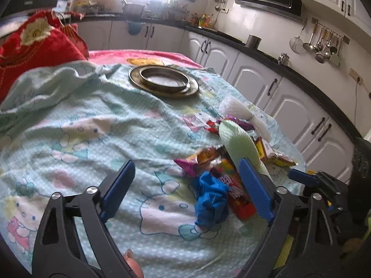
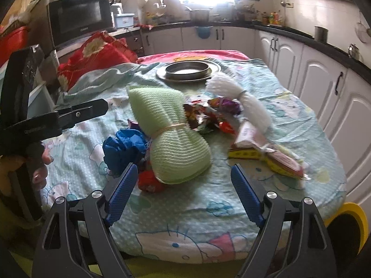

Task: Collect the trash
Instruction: 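Grasp the blue glove with the left tool while the right tool grasps the green mesh net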

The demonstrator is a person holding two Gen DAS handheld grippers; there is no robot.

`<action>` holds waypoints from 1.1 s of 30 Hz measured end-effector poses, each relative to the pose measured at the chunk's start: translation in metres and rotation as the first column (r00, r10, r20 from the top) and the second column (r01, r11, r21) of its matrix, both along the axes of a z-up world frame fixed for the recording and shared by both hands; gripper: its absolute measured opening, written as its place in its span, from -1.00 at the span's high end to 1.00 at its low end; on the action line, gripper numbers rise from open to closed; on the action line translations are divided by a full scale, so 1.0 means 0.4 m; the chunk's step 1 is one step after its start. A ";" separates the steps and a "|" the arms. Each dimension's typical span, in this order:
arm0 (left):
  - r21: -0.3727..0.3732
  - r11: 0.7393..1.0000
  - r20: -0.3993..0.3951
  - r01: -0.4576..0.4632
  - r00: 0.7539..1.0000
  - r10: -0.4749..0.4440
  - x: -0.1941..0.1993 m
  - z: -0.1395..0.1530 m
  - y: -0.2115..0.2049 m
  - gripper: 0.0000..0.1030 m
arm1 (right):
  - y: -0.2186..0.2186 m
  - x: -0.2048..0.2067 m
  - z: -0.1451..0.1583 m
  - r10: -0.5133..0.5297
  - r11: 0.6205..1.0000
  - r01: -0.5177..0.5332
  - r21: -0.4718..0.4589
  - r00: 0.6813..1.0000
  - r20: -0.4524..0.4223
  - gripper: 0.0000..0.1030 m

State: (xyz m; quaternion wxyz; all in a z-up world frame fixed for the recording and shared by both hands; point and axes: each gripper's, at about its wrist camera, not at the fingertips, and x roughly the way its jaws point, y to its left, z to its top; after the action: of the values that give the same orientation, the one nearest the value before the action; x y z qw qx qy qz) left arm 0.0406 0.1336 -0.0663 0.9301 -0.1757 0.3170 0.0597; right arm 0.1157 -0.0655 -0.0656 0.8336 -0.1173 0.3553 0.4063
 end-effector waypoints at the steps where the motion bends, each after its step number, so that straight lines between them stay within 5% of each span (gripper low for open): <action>1: -0.012 1.000 0.000 0.012 1.000 -0.012 -0.001 -0.005 -0.002 -0.51 | 0.007 0.002 -0.004 0.004 1.000 -0.004 -0.004 1.000 -0.003 -0.55; 16: -0.143 0.980 -0.055 0.139 0.988 -0.148 0.037 -0.079 -0.054 0.03 | 0.040 0.035 -0.048 0.041 0.999 -0.041 0.002 0.995 -0.089 0.18; 25: -0.152 0.977 -0.109 0.147 0.980 -0.164 0.042 -0.113 -0.070 0.67 | 0.026 0.007 -0.028 0.064 0.998 -0.064 -0.009 0.998 -0.019 0.37; 33: -0.124 0.981 -0.084 0.149 0.984 -0.160 0.030 -0.087 -0.071 0.73 | 0.004 -0.027 0.018 0.090 0.996 -0.090 0.021 0.996 0.009 0.40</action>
State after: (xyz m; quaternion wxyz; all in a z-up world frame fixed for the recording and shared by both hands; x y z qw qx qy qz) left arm 0.0526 0.1050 -0.1013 0.9042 -0.2019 0.3757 -0.0232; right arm 0.1047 -0.0640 -0.0583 0.8170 -0.1258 0.3419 0.4469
